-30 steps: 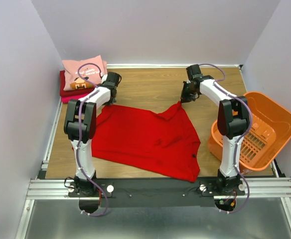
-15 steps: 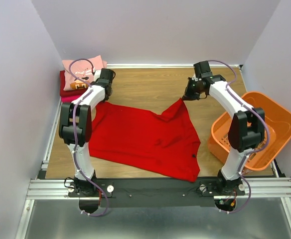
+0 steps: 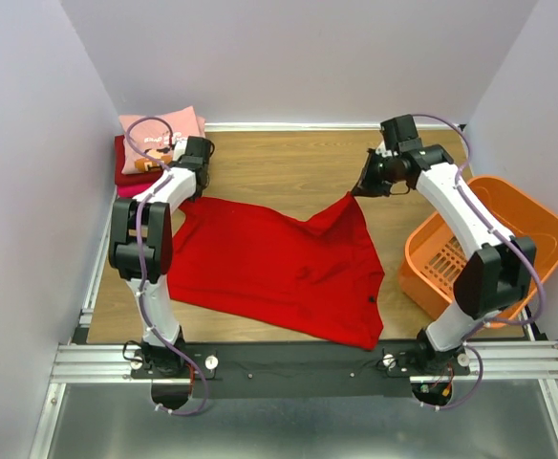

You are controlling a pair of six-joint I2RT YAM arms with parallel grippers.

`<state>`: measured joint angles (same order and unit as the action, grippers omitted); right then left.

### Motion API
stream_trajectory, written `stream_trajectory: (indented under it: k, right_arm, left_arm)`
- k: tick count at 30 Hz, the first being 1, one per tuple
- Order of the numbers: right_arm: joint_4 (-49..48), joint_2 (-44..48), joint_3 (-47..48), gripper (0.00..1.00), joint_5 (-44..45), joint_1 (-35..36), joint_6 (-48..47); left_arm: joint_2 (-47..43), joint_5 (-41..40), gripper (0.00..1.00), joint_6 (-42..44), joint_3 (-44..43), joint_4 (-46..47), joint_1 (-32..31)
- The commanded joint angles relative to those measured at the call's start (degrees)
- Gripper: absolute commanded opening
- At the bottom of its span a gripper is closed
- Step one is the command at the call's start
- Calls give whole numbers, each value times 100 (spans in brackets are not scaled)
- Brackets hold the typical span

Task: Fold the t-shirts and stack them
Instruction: Fold the tshirt

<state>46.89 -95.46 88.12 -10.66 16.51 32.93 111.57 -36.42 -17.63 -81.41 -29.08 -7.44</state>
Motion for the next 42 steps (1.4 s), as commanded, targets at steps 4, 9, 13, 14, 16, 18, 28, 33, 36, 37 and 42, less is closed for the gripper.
stream_trajectory:
  k: [4,9,13,14,16,18,28,33,36,37,42]
  right_arm:
    - [777,747,-373,2,-305,291,389]
    - [865,1344,-953,1,-429,554,837]
    - [935,1670,-1235,1,-455,625,996]
    - [988,1793,-1340,1,-446,625,1057]
    - [1067,1899,-1428,1,-455,634,1119]
    - [1120,2022,-1516,1,-472,651,1163]
    - [1340,2444,-1990,1,-727,809,1436]
    - [1524,2699,-2290,1,-833,932,1629]
    - [1691,2936,-2509,0,-894,950,1690]
    - [1770,2989,-2579,1,-921,950,1699]
    - [1911,3227,-2887,1,-1000,968,1770]
  left_arm:
    - [-487,-330,0,137,362,227,147]
    - [-759,-611,0,110,634,438,155]
    - [-953,-813,0,206,696,613,155]
    - [-953,-822,0,242,696,632,155]
    - [-927,-857,0,312,661,632,155]
    - [-892,-892,0,339,626,632,147]
    - [-1269,-1007,0,155,1091,500,138]
    - [-1445,-1086,0,-56,1417,325,138]
    - [-1480,-1173,0,-197,1575,166,138]
    - [-1498,-1200,0,-284,1662,122,138]
    - [-1550,-1323,0,-531,1777,-115,138]
